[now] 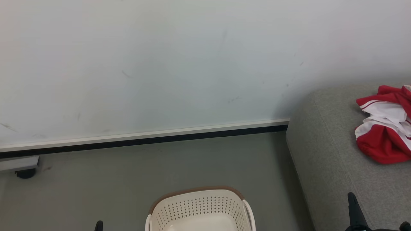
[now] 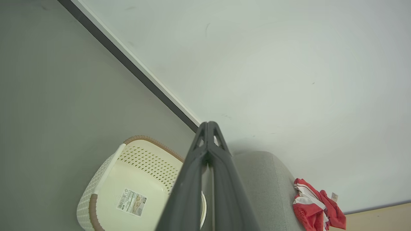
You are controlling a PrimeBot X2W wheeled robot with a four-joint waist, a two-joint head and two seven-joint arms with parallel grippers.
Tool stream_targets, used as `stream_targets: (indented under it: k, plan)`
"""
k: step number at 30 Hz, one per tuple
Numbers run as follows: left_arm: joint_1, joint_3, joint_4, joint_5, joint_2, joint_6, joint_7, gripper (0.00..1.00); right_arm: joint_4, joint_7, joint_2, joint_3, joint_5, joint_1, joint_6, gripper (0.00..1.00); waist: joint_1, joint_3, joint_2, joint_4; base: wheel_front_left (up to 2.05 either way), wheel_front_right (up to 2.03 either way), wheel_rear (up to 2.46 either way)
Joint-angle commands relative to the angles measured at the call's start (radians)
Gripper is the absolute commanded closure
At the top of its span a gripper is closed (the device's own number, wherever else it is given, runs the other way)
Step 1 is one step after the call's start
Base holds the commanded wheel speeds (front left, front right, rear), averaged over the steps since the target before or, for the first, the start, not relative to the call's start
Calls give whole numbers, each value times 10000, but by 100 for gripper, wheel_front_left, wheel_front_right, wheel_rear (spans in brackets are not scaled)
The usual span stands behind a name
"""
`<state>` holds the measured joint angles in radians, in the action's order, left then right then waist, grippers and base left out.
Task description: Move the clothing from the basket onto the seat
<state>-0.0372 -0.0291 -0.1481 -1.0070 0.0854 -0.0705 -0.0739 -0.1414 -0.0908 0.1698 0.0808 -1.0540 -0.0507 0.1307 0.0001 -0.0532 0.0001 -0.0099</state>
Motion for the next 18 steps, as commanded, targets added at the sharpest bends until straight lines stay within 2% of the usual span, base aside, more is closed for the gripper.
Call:
stream_targets:
  k: [1,18]
  plan:
    - [188,76,39,-239,7,-80,48,100,121,48,2,-85,-261,197,1,100,-1,7,-1,2,0,0,0]
    - [515,189,-164,-2008,-97,-247,459,100,110,480,-71,-549,-2184,284,2,100,-1,134,-1,25,0,0,0]
